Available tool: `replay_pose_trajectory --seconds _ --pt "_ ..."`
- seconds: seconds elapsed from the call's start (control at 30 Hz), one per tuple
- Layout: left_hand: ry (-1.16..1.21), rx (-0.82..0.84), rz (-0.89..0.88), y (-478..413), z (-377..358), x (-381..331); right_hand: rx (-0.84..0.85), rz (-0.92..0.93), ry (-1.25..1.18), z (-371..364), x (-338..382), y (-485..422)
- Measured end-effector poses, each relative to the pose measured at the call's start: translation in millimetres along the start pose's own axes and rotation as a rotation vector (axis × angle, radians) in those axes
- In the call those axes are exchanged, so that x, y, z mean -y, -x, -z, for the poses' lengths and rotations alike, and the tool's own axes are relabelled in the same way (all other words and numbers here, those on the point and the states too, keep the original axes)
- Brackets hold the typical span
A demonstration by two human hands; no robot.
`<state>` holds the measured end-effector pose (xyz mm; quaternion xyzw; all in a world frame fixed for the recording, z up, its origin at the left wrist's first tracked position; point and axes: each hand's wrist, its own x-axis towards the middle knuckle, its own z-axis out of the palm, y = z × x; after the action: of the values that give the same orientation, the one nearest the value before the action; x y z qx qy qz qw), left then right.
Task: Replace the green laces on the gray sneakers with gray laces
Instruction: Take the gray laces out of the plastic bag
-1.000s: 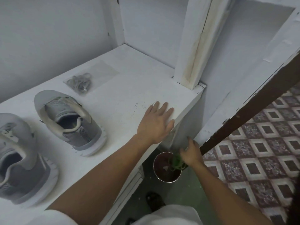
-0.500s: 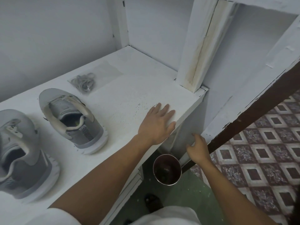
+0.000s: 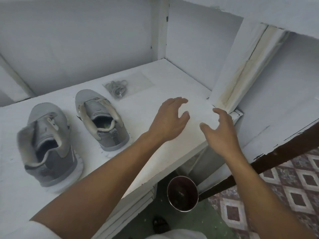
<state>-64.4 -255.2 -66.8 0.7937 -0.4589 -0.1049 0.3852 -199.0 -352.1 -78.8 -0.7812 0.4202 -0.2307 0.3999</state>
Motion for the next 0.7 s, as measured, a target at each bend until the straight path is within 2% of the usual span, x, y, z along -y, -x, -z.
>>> replay_pose_trajectory --seconds 0.37,0.47,0.7 --pt "-0.020 -0.442 0.241 -1 129 29 0.232 0.363 0.060 -60 123 -55" --pt "-0.018 -0.484 0.320 2 159 49 0.291 0.435 0.087 -78 152 -68" --pt "-0.075 -0.467 0.446 -7 193 84 0.353 0.476 0.192 -103 182 -105"
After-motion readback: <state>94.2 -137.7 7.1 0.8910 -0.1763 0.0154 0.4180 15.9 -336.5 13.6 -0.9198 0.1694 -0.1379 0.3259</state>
